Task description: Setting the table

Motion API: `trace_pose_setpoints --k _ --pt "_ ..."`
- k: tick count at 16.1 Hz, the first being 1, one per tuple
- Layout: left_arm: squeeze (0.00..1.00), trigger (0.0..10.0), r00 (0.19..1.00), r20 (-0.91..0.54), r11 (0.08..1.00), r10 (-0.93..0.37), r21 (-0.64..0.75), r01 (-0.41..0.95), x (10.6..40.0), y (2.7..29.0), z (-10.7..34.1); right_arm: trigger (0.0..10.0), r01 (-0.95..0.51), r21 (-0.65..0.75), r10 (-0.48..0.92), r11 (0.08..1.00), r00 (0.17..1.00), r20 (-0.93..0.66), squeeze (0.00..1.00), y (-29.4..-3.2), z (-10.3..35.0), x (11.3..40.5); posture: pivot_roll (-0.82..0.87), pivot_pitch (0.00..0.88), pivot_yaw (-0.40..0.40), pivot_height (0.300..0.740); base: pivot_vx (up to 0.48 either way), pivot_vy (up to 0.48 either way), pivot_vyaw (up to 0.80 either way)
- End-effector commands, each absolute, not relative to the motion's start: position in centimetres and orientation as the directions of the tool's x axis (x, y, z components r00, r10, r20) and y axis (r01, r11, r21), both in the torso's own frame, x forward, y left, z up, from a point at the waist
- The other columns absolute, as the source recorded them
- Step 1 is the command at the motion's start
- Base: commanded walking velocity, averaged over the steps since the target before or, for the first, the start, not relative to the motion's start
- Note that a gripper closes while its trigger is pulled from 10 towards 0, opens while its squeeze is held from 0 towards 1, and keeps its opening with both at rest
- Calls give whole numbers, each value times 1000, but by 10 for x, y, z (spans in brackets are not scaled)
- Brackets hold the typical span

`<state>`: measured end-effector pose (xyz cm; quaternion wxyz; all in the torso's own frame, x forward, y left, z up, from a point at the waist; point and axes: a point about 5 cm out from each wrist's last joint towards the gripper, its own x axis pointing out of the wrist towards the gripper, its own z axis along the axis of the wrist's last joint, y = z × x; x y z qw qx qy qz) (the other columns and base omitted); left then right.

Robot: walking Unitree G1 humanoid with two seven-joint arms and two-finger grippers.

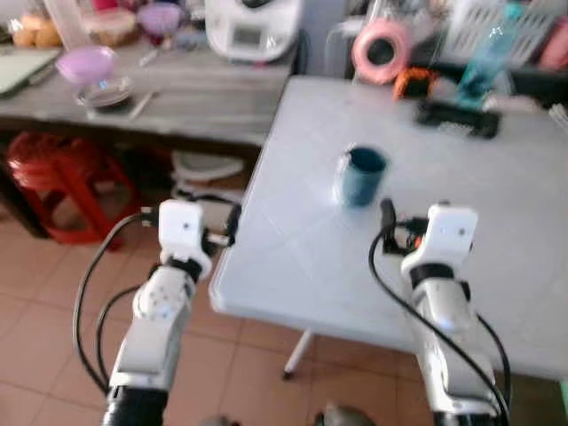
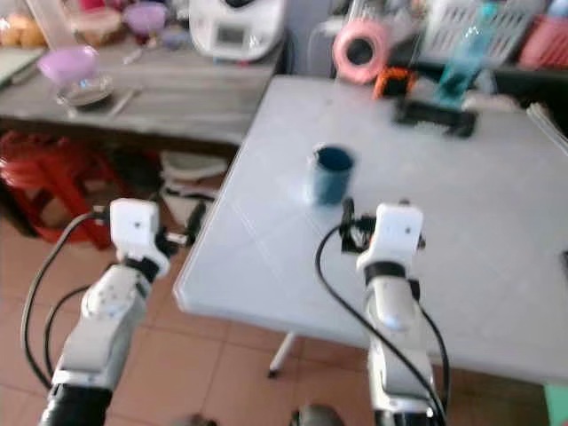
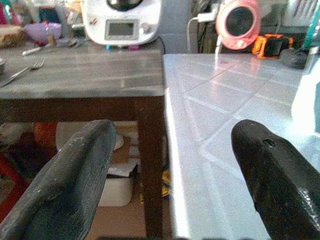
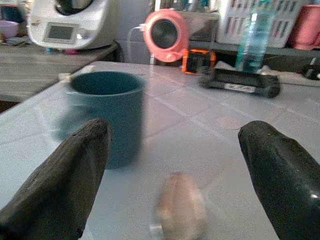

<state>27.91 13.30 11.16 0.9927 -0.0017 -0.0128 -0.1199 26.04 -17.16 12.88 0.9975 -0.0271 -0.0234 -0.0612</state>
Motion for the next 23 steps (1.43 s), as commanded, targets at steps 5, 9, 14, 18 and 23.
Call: trace_pose_setpoints --k 5,9,14,18,23 --pt "0 10000 959 16 959 -284 -3 284 278 130 112 10000 135 -33 -136 990 991 -6 0 -173 123 260 -52 0 34 740 0 0 0" --pt "0 10000 925 -44 922 -378 70 380 273 135 105 10000 68 20 -63 997 979 -193 0 -161 98 259 -44 0 43 740 0 0 0" --pt "0 10000 893 -83 889 -442 91 448 264 139 101 10000 7 41 6 999 954 -299 0 -150 88 257 -36 0 44 740 0 0 0" --pt "0 10000 875 -114 874 -471 70 480 261 136 97 10000 -91 39 99 995 921 -377 0 -136 85 262 -36 0 36 740 0 0 0" --pt "0 10000 872 -115 873 -475 63 484 260 135 97 0 -19 45 38 999 885 -464 0 -144 77 260 -33 0 27 740 0 0 0"
